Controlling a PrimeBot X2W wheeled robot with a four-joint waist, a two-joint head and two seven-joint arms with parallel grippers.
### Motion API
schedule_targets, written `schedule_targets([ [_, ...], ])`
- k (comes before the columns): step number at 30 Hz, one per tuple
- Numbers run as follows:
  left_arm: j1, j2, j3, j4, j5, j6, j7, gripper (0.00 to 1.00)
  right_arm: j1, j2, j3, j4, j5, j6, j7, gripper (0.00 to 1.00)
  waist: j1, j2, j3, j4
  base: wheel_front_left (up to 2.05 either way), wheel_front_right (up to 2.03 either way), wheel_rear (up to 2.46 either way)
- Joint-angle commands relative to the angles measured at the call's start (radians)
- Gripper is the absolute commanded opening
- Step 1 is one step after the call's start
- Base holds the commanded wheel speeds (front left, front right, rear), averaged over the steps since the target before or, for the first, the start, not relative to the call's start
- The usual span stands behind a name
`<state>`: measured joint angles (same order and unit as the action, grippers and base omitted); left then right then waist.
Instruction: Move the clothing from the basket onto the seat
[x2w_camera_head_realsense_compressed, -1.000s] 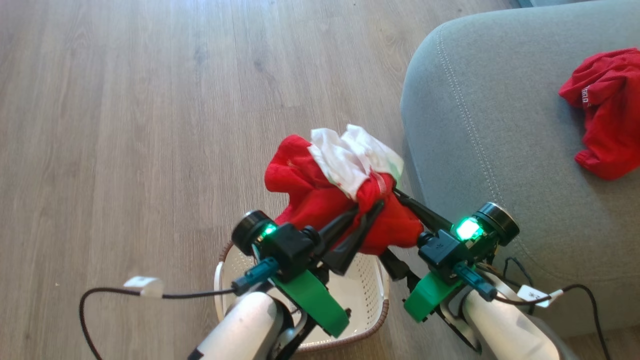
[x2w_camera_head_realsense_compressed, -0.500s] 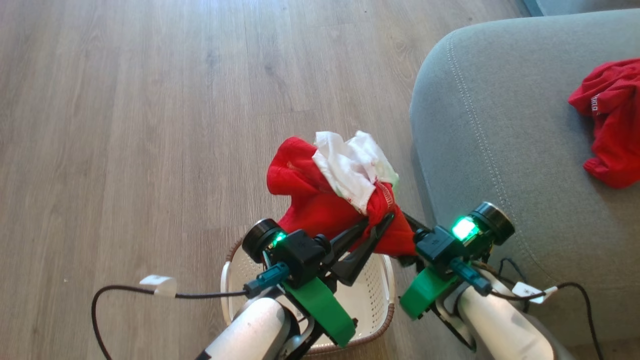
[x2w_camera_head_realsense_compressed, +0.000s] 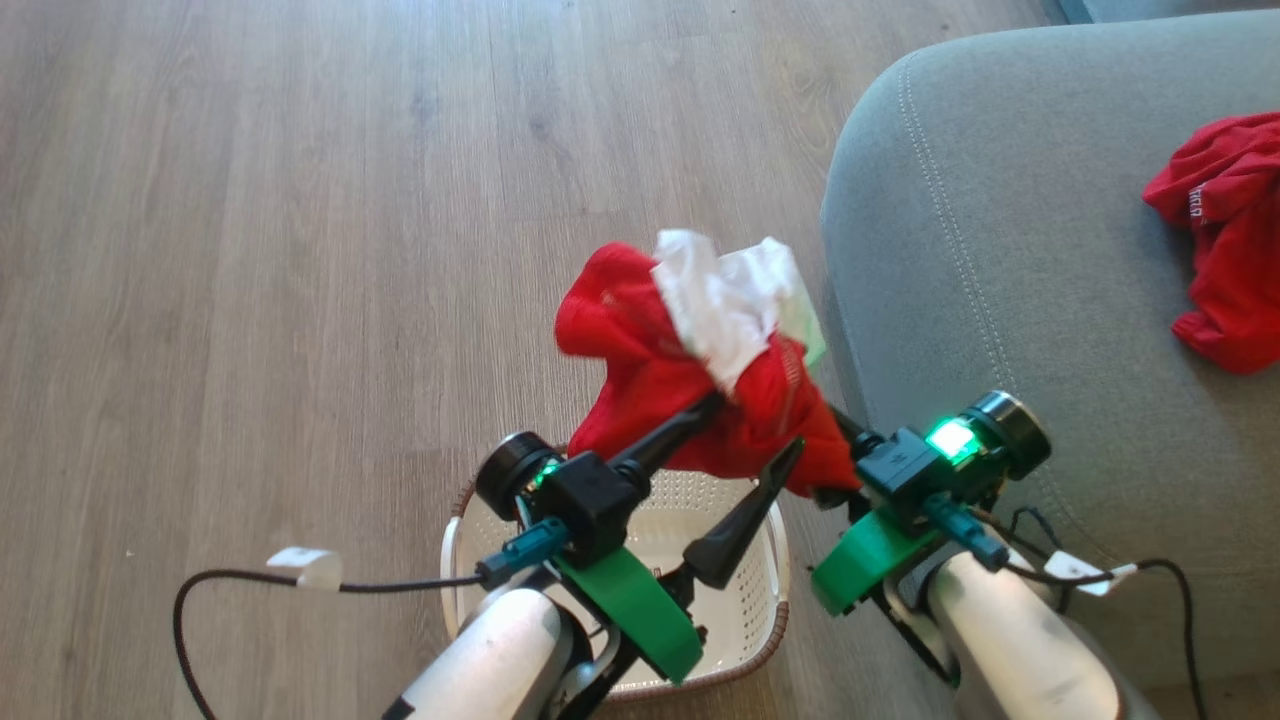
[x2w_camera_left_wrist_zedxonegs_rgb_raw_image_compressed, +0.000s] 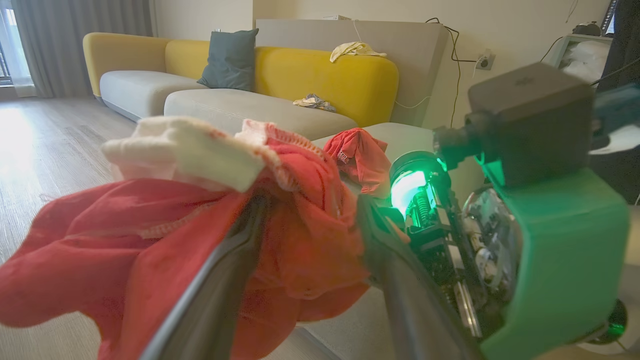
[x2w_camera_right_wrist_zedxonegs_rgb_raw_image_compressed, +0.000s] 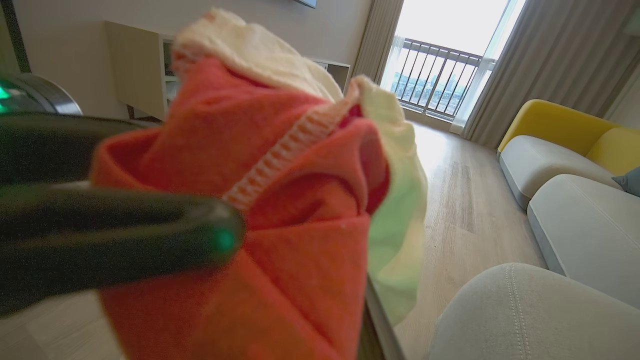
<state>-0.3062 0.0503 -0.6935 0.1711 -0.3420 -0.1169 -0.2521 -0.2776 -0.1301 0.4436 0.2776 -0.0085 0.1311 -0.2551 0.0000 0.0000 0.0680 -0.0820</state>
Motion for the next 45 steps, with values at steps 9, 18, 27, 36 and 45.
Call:
schedule_targets([
  [9,-0.026,0.000,0.084,-0.034,0.053,0.012,-0.010,1.00,-0.001,0.022,-0.103,-0.055,0.011,0.000,-0.007,0.00,0.0000,0.0000,-0.005,-0.011,0.00,0.00,0.00],
  [18,0.031,0.005,0.148,-0.055,0.162,0.002,-0.010,1.00,0.069,0.036,-0.282,-0.107,0.041,0.000,-0.007,0.00,0.0000,0.0000,-0.008,-0.023,0.00,0.00,0.00],
  [27,0.088,0.007,0.177,-0.034,0.201,-0.008,-0.010,1.00,0.133,0.057,-0.388,-0.116,0.123,0.000,-0.007,0.00,0.0000,0.0000,0.005,-0.030,0.00,0.00,0.00],
  [36,0.116,0.008,0.182,0.007,0.197,-0.013,-0.010,1.00,0.154,0.074,-0.445,-0.057,0.148,0.000,-0.007,0.00,0.0000,0.0000,0.011,-0.023,0.00,0.00,0.00],
  [45,0.113,0.008,0.177,0.016,0.189,-0.014,-0.010,1.00,0.148,0.078,-0.448,-0.046,0.146,0.000,-0.007,0.00,0.0000,0.0000,0.012,-0.024,0.00,0.00,0.00],
])
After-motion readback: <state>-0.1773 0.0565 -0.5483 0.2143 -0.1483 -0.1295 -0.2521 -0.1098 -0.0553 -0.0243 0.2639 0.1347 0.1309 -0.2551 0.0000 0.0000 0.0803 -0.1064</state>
